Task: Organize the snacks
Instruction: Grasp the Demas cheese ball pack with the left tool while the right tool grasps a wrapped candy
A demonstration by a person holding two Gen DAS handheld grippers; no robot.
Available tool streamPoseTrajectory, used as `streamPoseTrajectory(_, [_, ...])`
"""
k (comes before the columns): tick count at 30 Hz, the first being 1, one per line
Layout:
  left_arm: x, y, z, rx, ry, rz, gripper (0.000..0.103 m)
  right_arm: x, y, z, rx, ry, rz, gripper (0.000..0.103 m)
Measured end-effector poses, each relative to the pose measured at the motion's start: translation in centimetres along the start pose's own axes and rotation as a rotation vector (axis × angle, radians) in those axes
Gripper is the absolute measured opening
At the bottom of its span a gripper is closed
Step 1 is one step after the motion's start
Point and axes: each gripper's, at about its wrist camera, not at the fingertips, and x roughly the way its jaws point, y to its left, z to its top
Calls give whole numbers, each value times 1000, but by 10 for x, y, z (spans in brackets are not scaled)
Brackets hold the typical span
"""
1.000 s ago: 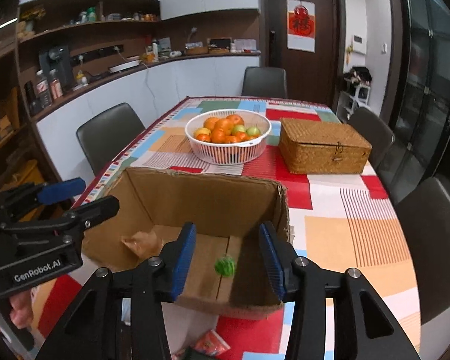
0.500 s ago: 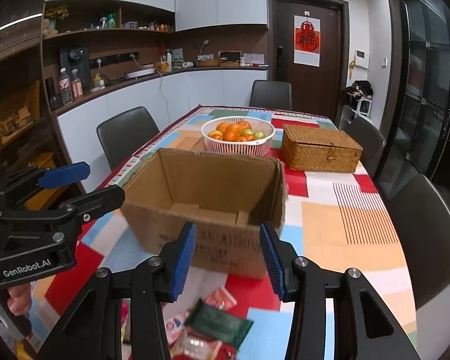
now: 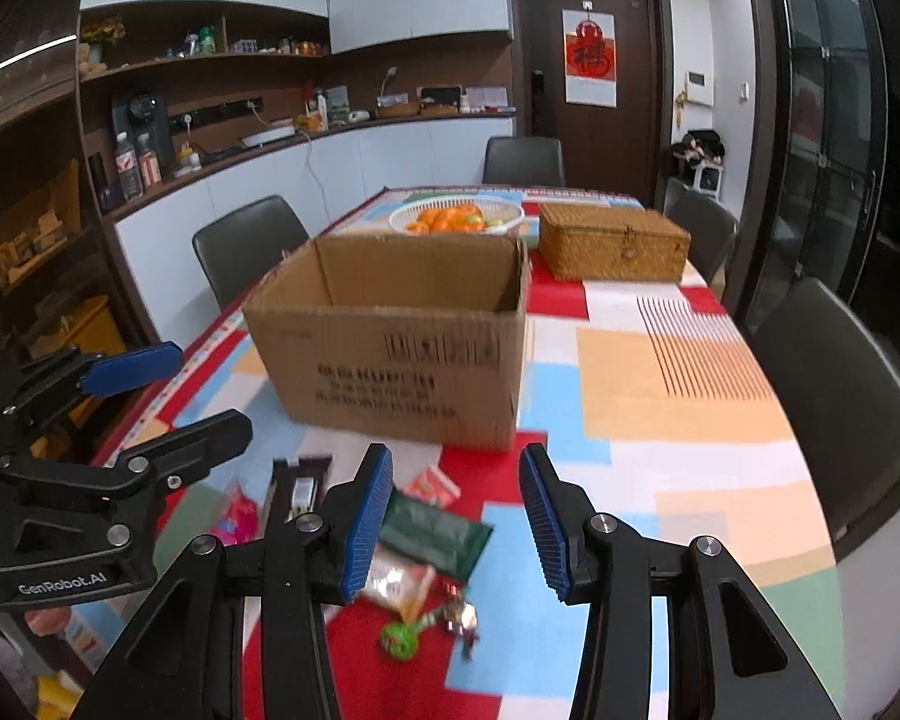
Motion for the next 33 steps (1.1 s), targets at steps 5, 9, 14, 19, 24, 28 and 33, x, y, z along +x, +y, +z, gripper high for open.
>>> streamPoseTrajectory(5, [14,-9,-24,3,79,-56,72,4,-6,-24,15,59,-4,45])
streamPoseTrajectory(9, [28,-13,-42,8,129,-86,72,13,-9,-42,23,115,-13,45])
streamPoseTrajectory(14, [47,-9,-59,5,170,-112,72,27,-13,-62,40,177,-30,45])
streamPoseTrajectory(19, [66,-4,-68,-33,217,-162,72,42,-15,-76,53,224,-41,45])
streamPoseTrajectory(24, [86,3,-73,-100,270,-212,70,56,-15,-84,75,260,-13,45])
streamPoseTrajectory(28, [97,1,-75,-113,299,-235,66,67,-17,-90,101,286,9,45])
streamPoseTrajectory(33, [110,-1,-75,-130,331,-241,62,73,-19,-94,115,298,15,45])
